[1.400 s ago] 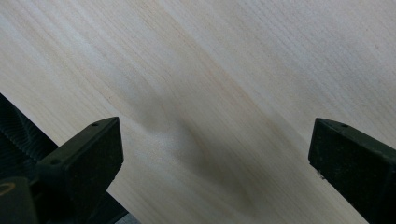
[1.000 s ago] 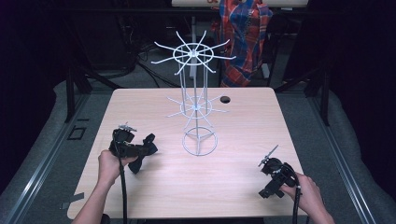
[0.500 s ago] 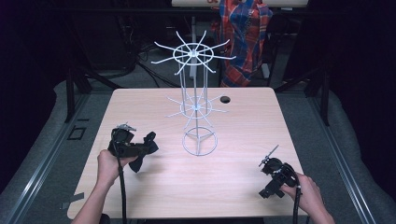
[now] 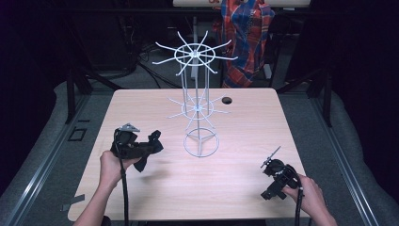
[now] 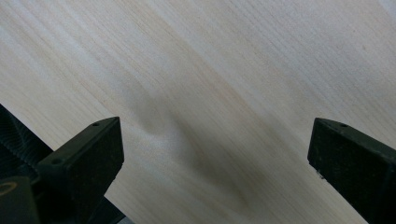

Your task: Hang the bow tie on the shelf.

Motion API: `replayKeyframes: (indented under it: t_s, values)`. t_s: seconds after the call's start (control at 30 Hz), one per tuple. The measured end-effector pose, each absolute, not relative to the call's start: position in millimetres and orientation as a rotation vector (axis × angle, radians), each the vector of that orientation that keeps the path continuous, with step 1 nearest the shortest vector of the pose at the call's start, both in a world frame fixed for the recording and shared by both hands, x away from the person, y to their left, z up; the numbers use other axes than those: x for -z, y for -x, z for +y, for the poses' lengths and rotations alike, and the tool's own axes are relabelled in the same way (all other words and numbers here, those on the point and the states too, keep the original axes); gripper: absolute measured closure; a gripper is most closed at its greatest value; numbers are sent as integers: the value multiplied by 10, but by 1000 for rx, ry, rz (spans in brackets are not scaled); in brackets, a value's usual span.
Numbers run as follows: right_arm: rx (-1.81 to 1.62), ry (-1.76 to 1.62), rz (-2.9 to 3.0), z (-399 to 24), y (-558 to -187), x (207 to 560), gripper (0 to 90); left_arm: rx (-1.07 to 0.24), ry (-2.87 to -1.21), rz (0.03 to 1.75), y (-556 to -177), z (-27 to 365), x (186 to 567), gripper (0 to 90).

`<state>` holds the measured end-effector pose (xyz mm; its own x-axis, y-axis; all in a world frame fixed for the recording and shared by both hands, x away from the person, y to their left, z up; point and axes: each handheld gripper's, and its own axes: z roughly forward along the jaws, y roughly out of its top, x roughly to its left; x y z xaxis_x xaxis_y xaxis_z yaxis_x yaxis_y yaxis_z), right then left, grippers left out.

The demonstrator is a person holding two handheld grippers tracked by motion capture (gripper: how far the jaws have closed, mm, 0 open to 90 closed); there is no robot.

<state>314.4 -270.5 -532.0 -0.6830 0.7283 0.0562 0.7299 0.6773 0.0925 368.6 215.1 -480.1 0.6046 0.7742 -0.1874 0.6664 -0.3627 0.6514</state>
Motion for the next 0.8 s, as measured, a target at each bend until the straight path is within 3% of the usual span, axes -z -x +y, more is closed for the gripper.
replayKeyframes:
  t_s: [0.8]
  values:
    - [177, 1259, -2866, -2701, -3137, 5329, 37, -164, -2031, 1076, -3639, 2144, 4649, 694]
